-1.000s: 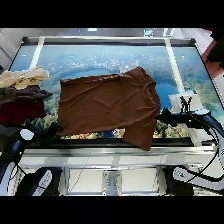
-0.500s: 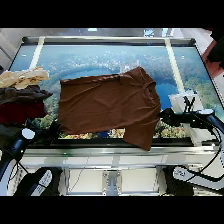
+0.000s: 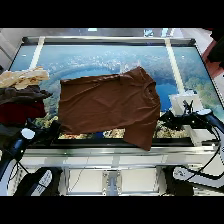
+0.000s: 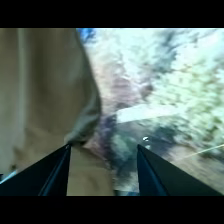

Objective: Fold the shirts.

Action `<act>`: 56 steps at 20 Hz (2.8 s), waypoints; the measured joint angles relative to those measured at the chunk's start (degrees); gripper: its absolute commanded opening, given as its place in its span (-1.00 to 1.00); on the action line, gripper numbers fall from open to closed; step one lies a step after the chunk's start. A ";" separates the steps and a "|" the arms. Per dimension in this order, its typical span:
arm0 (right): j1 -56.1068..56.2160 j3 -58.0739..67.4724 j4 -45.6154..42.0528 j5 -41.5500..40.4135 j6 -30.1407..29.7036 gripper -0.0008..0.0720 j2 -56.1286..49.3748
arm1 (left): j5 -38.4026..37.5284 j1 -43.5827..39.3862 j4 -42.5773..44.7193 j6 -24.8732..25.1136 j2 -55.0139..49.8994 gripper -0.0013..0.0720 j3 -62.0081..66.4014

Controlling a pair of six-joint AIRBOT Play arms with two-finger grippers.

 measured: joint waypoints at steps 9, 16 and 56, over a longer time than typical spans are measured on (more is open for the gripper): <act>5.07 0.31 7.65 -4.57 -2.43 -0.91 -2.38 | 0.15 0.00 -0.87 3.50 0.07 -0.93 0.90; 3.87 10.97 5.73 8.35 -4.22 -0.92 12.15 | -2.27 0.02 -0.87 21.84 2.95 -0.93 21.29; 19.30 54.90 -12.09 -2.34 -4.28 -0.92 -18.75 | -13.25 -8.70 27.17 27.82 -43.71 -0.94 73.75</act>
